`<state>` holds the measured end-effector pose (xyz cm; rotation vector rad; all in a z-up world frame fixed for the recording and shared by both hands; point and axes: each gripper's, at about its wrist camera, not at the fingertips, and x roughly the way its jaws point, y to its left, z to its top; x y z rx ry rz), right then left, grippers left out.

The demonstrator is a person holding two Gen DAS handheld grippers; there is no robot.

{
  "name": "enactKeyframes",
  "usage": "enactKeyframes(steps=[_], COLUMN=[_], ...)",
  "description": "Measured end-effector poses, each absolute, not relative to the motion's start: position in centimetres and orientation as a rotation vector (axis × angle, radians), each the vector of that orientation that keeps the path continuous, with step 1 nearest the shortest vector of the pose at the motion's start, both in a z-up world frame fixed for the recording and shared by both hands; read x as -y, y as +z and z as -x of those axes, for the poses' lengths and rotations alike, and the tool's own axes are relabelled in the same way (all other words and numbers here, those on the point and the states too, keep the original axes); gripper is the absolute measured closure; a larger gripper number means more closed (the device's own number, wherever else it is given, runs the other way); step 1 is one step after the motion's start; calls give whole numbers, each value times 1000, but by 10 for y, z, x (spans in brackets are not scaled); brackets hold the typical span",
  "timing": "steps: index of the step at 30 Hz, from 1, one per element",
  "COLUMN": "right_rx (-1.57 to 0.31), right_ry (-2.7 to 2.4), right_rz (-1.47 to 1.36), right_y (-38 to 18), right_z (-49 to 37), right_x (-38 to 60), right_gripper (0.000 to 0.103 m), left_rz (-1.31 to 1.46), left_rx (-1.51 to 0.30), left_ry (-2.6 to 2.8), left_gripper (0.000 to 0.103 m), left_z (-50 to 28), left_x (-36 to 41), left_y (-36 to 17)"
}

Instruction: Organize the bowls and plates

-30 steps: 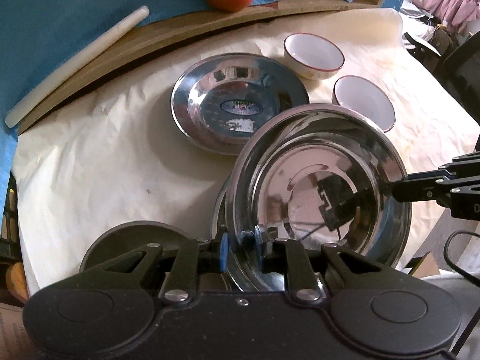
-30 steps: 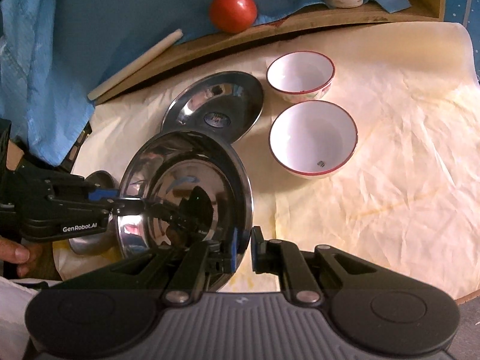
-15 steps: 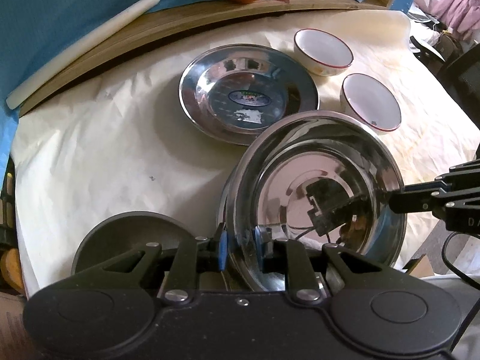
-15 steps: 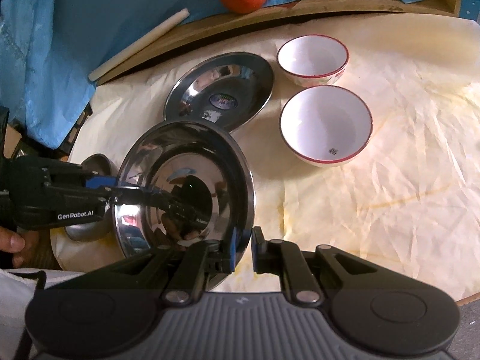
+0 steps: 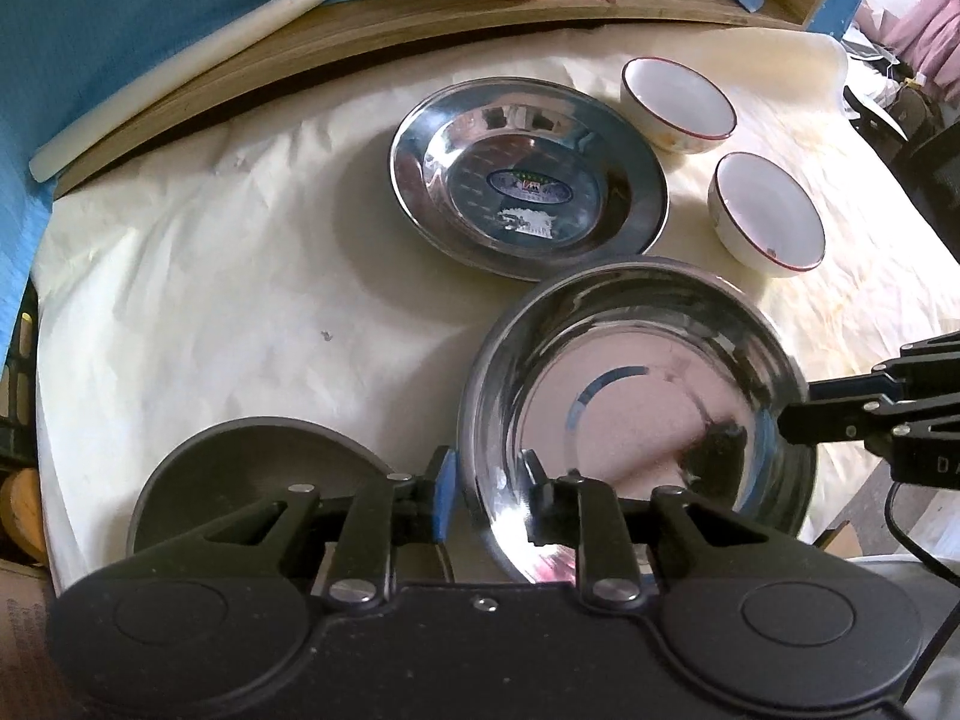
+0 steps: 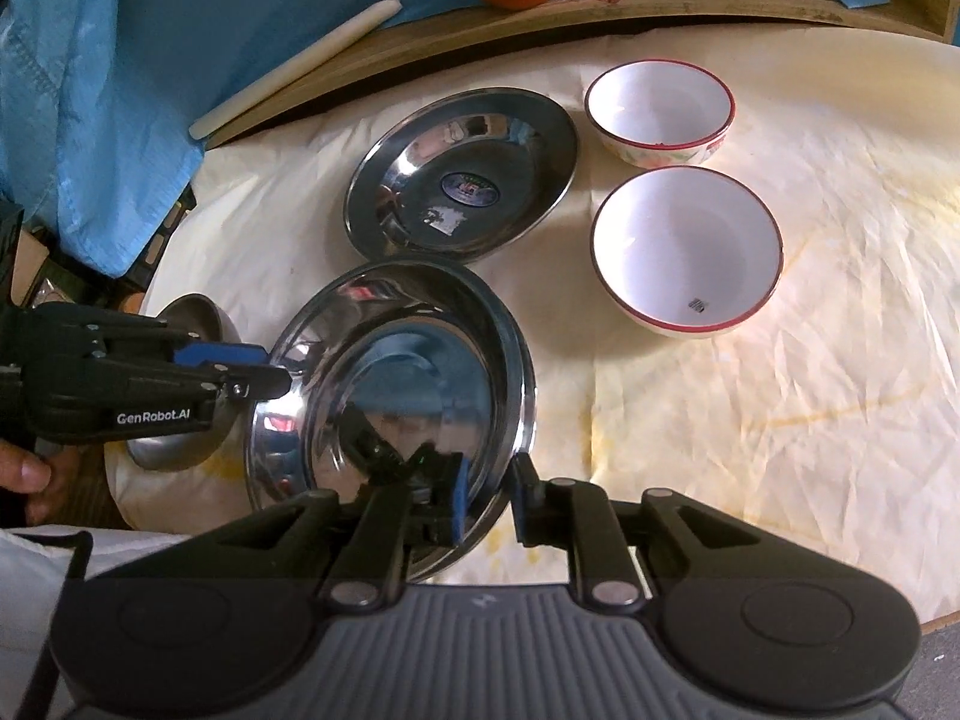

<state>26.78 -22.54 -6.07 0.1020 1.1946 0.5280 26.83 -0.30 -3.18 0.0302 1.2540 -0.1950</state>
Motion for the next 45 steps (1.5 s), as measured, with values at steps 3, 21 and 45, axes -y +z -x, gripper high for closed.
enactKeyframes(steps=[3,21,45], right_rx=[-1197,-1139,-847], right_ry=[527,486,429], right_rz=[-106,-119,-194], right_y=[-62,-54,-19], right_z=[-268,-277,-280], right_x=[227,230,247], right_gripper=[78,16,1], left_rz=[-19,42,170], left_rx=[-1248,-1157,-1043], left_ry=[-197,-140,-97], left_gripper=[72,18,3], left_z=[-269,-282,-315], left_x=[2,-13,-36], left_y=[-30,-12,-1])
